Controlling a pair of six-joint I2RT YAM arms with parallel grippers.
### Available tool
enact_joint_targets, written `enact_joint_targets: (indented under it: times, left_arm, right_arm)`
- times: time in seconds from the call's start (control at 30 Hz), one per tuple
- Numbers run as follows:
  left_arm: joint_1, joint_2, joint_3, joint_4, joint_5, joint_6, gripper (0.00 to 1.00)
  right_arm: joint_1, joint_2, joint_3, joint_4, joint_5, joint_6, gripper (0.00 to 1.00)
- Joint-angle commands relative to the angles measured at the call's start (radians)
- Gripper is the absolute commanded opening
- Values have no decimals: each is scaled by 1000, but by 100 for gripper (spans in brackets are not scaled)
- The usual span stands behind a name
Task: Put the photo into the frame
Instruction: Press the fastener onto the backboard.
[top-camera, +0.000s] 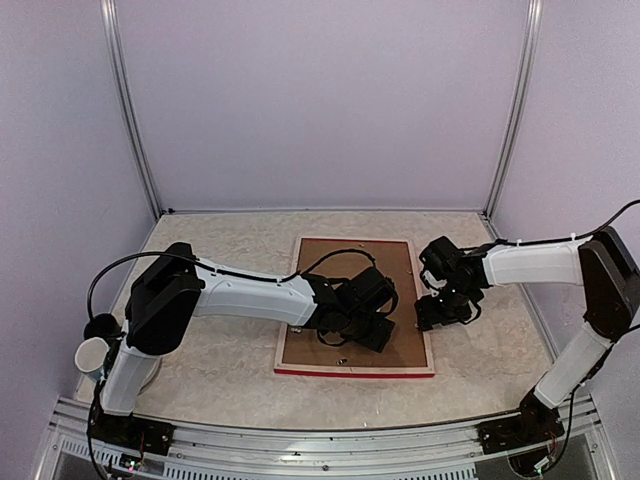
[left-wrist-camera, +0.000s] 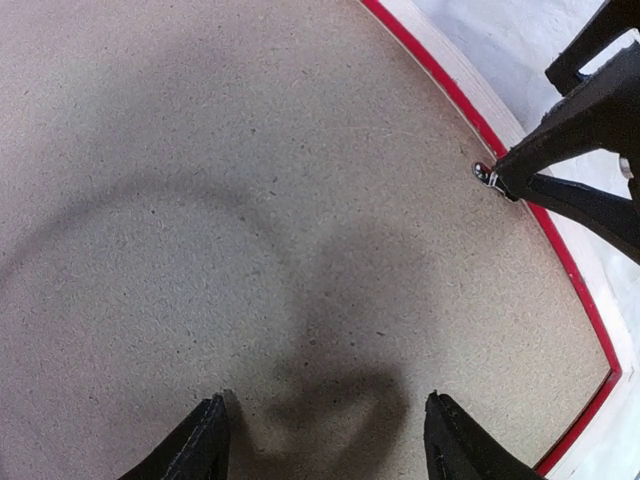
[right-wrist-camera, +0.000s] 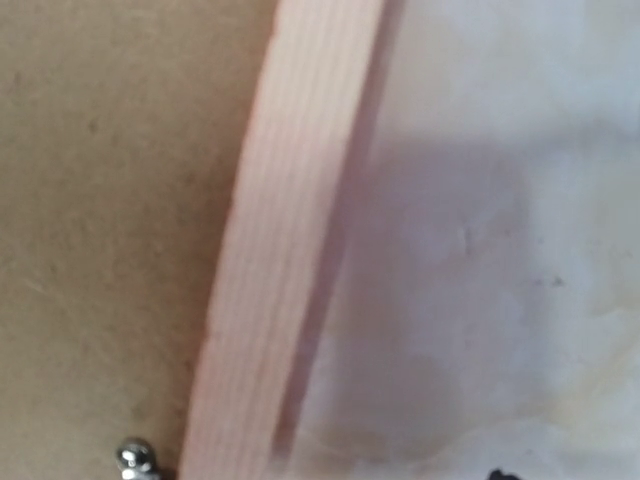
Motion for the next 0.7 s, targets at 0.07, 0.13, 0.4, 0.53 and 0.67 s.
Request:
enact_joint_targets:
  times: [0.07,0.13,0.4,0.53,0.67]
  left_arm:
    - [-6,12,-14,4,10,-7,66]
    - [-7,12,-15,4,13,-8,66]
    - [-7,13,-12,2,12,-7,66]
    - [-8,12,-10,1,12,-6,66]
    - [-8,10,-11,-1,5,-4,66]
  right_arm:
    - [21,75,-37,0,21,-3,71]
    - [29,103,-37,-8,31,-4,70]
    - [83,157,-13,-68,99,15,70]
    - [85,148,1,-95,121,24,69]
    - [85,135,0,-90,94,23,68]
